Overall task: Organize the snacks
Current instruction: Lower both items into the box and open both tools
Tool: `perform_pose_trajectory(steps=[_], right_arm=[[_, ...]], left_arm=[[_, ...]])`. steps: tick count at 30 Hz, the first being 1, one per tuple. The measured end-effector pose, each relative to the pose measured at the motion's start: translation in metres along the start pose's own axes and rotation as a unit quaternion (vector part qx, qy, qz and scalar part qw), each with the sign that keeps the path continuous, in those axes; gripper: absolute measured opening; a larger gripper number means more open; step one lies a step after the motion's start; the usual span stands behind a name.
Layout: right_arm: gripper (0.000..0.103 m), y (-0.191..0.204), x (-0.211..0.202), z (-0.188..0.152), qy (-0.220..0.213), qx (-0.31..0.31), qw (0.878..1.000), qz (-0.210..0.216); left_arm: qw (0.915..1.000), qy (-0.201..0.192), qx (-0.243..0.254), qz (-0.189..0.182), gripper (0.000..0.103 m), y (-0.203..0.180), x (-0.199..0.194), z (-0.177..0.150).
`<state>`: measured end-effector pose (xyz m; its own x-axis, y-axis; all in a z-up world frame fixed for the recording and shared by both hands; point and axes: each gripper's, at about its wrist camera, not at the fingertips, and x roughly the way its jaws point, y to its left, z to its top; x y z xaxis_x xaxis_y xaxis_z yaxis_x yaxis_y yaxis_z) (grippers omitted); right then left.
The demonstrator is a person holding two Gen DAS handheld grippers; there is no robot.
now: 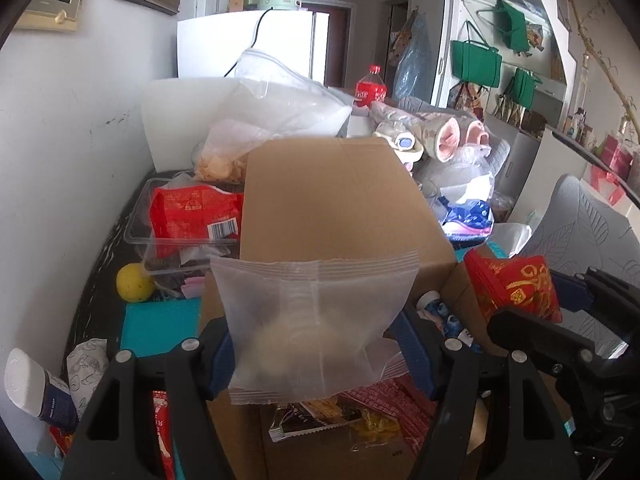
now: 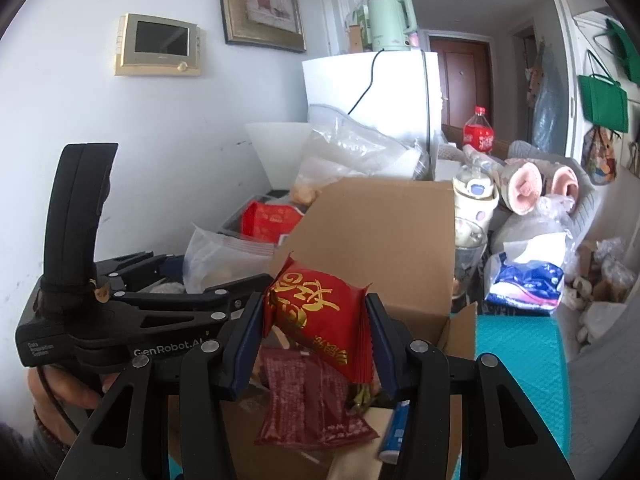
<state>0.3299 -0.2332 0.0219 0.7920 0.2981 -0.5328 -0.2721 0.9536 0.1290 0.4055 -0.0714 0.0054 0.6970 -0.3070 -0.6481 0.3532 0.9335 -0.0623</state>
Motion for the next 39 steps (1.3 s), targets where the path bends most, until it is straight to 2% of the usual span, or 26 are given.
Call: perform_pose_trajectory(steps=[11, 25, 33, 36, 39], right_arm=[[0.050, -0.011, 0.026, -0.013, 0.050, 0.012, 0.998, -0.043], [0.050, -0.013, 0.051, -0.024, 0.094, 0.024, 0.994, -0.051], [0.057, -0.014, 0.057, -0.026, 0.113, 0.027, 0.991, -0.061], [0.067, -0.016, 0.057, -0.027, 0.119, 0.028, 0.990, -0.067], [0.069, -0.017, 0.056, -0.028, 0.119, 0.025, 0.990, -0.076]], left_arm=[[0.9978, 0.058, 0.002, 0.031, 0.069, 0.001, 0.029, -0.013], [0.9963, 0.080, -0.007, 0.030, 0.069, 0.005, 0.045, -0.019], [0.9963, 0.079, -0.001, 0.033, 0.069, 0.002, 0.046, -0.020], [0.9962, 0.080, -0.003, 0.034, 0.069, 0.002, 0.047, -0.019], [0.9961, 0.081, -0.002, 0.034, 0.069, 0.003, 0.046, -0.019]])
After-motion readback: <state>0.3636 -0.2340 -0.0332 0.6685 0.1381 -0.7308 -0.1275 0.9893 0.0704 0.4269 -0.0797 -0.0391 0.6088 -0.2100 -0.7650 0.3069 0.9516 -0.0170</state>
